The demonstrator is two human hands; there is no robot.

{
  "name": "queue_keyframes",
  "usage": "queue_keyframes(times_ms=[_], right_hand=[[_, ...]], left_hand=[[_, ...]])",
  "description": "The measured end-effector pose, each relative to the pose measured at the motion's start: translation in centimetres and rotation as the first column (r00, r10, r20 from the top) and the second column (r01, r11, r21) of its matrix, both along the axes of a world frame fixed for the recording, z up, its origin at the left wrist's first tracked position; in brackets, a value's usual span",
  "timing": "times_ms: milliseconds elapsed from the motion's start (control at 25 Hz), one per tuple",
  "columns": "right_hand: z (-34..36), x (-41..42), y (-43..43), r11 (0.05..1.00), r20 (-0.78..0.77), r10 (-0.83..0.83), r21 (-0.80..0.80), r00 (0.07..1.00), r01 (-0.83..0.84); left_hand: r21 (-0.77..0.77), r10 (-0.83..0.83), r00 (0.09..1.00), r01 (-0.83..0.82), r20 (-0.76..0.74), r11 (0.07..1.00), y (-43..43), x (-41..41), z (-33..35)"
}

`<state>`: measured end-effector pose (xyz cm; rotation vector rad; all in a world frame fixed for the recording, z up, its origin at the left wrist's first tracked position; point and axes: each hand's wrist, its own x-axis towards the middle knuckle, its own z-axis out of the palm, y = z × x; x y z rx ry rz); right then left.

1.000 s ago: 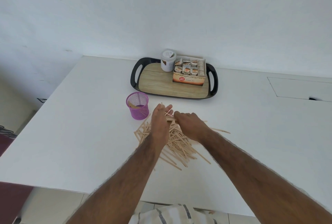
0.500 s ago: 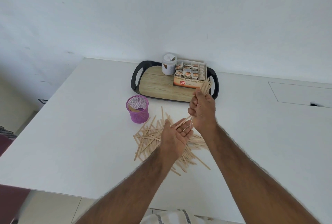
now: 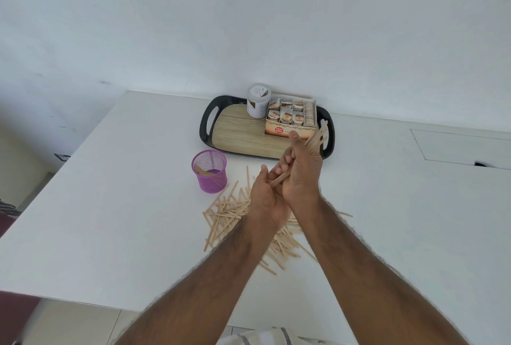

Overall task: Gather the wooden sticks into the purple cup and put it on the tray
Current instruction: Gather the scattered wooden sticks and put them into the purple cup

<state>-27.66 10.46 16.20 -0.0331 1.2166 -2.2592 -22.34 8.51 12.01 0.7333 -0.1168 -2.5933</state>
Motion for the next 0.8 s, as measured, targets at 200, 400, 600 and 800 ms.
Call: queue_keyframes(times_ms=[200, 400, 600, 800], right_hand=[[0.2, 0.9, -0.4, 0.999, -0.146, 0.048, 0.012, 0.988, -0.046], [0.4, 2.4, -0.3, 0.989, -0.264, 0.073, 0.147, 0.962, -0.035], [0.1, 3.0, 0.7, 0.927, -0.494, 0.144, 0.370, 0.857, 0.058], [-0.5, 2.6, 1.3, 0.883, -0.506, 0.149, 0.455, 0.850, 0.117]], left_hand=[[0.004, 0.030, 0.998, -0.030, -0.058, 1.000, -1.6, 0.3, 0.8], [-0.032, -0.006, 0.997, 0.004, -0.071, 0.999, -1.4, 0.5, 1.1], [-0.383, -0.208, 0.952, 0.282, 0.223, 0.880, -1.5, 0.9, -0.5], [-0.413, -0.245, 0.839, 0.467, 0.485, 0.782, -1.4, 1.8, 0.1]])
